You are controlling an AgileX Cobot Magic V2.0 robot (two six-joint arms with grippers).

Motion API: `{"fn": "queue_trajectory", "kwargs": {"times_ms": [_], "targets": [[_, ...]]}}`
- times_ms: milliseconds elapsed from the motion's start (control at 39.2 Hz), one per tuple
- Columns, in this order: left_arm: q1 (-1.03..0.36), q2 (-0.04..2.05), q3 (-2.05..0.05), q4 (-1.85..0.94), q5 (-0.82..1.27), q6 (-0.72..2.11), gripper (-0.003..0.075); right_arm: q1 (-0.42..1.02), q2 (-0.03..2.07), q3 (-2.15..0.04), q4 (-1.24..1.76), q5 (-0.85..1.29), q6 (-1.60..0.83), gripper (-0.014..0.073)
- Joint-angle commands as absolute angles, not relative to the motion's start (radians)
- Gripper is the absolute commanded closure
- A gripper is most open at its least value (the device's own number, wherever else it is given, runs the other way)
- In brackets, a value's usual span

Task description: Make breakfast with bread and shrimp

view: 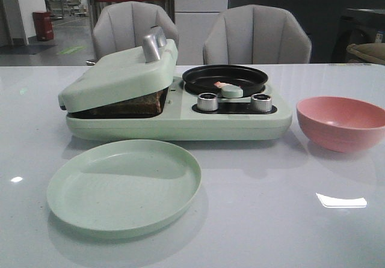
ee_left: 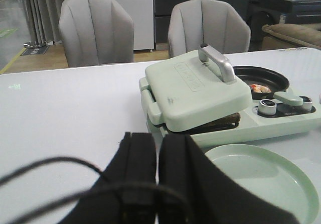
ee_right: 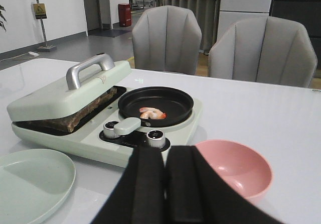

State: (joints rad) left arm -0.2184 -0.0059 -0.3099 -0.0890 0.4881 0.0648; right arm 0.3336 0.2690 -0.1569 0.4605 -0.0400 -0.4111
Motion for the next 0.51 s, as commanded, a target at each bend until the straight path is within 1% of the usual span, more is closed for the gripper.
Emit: {"fn": "queue_trajectory", "kwargs": {"times_ms": [0, 153, 331, 484], "targets": [[-0.216, -0.006, -0.332, -0.099, 0.402, 0.054, 0.0606, 0.333, 0.276, -0.185, 0.458, -0.119, -0.42, 0.0448], [-0.216, -0.006, -0.3, -0.092, 0.37, 0.054, 0.0606, 0.333, 0.276, -0.185, 0.458, -0.119, -0.42, 0.0448], [-0.216, -0.006, -0.177, -0.063, 0.184, 0.054, 0.0606, 0.333, 0.276, -0.185, 0.458, -0.119, -0.42, 0.0448], [-0.216, -0.006, -0.111, -0.054, 0.099, 0.054, 0.0606, 0.333, 0.276, -0.185, 0.458, -0.119, -0.42, 0.0448]]}}
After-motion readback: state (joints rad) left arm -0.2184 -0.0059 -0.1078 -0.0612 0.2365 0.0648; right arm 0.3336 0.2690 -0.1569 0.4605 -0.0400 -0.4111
